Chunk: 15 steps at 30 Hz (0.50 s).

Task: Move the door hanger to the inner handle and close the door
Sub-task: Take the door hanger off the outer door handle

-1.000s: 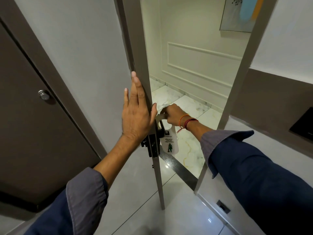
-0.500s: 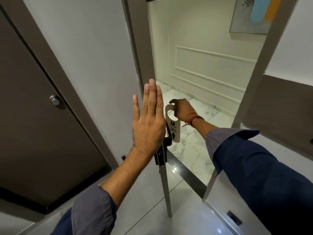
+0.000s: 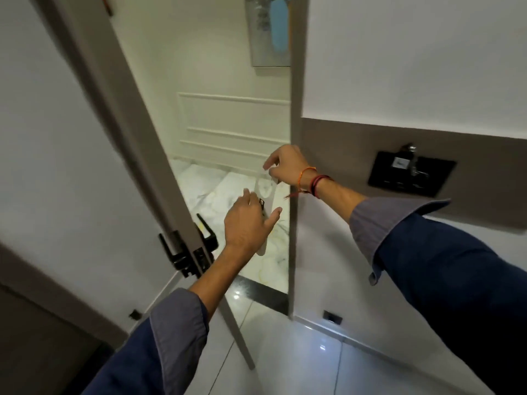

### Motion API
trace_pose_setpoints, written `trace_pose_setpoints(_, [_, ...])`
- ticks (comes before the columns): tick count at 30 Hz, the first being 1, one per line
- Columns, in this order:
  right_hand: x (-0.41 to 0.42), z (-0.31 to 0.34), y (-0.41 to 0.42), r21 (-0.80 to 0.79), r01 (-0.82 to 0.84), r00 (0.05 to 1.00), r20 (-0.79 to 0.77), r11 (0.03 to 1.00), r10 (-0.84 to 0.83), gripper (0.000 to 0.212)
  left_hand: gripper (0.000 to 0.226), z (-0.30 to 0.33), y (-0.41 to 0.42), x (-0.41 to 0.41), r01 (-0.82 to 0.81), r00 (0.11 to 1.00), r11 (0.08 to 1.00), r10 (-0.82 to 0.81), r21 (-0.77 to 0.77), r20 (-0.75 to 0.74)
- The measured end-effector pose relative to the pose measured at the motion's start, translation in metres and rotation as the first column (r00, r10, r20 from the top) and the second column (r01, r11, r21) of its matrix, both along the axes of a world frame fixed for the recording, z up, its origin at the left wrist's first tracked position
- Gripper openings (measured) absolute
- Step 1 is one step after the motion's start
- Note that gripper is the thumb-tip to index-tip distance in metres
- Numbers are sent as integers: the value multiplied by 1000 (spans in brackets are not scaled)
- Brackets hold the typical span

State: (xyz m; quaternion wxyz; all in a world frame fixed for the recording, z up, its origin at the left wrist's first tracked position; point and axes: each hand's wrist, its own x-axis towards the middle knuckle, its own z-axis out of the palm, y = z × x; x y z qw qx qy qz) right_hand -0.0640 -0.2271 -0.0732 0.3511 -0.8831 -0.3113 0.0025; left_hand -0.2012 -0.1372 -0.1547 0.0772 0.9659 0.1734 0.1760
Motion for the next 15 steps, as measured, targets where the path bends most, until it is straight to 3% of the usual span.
trace_pose_setpoints(3, [-1,6,-57,50,157,987,-45,986,-154,19,41,-13,-37,9,183,982,983,-181,-22,57])
trace_pose_setpoints(7, [-9,-5,-135,133,253,957,-183,958,-227,14,29,-28,-88,22,376,922,919,-360,-116,142])
trace_pose_setpoints(10, [-24,-23,-204,155,362,924,-193,919,-331,24,31,-41,-134,35,551,835,767,-503,-330,225])
trace_pose_setpoints(15, [-61,-67,-348,83,628,772,-199,774,-604,43,24,-66,-237,50,620,734,474,-633,-626,248])
